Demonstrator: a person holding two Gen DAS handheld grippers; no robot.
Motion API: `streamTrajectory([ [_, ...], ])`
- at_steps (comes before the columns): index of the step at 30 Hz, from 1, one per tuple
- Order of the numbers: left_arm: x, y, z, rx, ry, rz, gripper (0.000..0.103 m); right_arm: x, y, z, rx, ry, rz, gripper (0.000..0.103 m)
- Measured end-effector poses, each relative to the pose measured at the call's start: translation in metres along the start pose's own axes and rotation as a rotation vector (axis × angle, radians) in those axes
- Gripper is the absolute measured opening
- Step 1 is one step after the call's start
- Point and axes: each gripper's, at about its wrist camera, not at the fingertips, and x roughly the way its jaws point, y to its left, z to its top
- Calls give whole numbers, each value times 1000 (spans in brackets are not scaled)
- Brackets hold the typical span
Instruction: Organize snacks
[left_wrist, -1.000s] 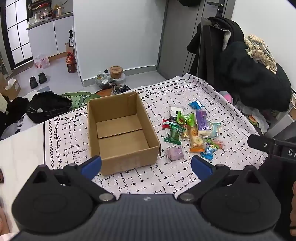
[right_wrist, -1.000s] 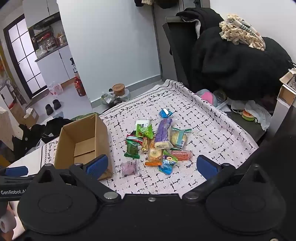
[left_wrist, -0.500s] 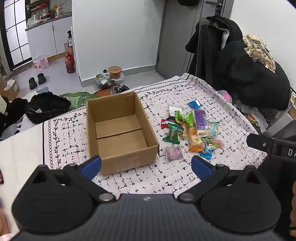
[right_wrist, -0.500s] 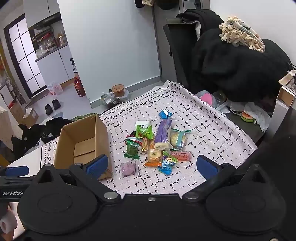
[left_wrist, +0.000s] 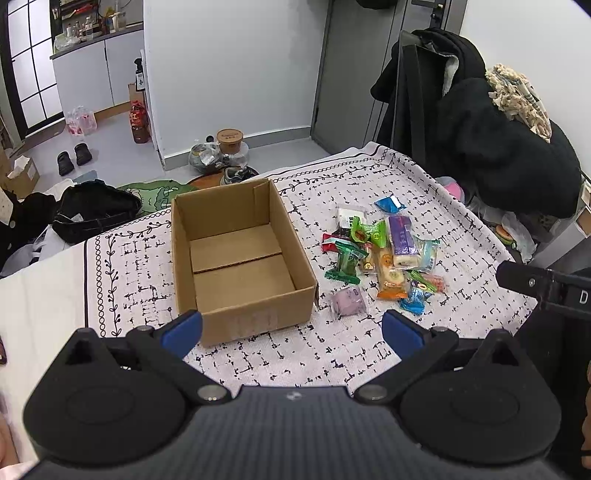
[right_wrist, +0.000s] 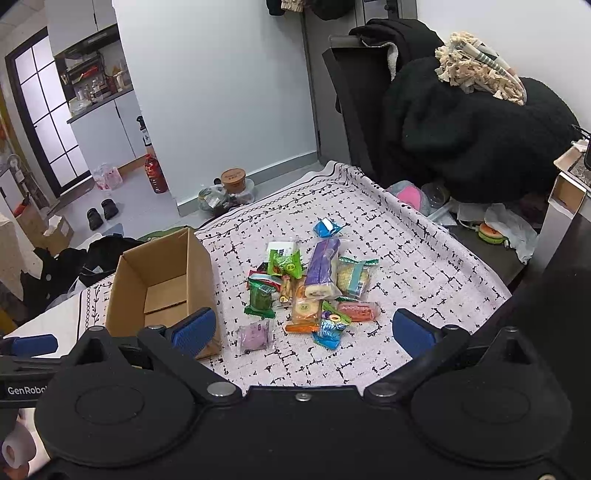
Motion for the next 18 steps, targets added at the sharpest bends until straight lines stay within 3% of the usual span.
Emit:
streamTrajectory([
  [18, 2, 0, 0, 7, 7, -2, 103, 0, 3, -1, -12, 3, 1, 103],
])
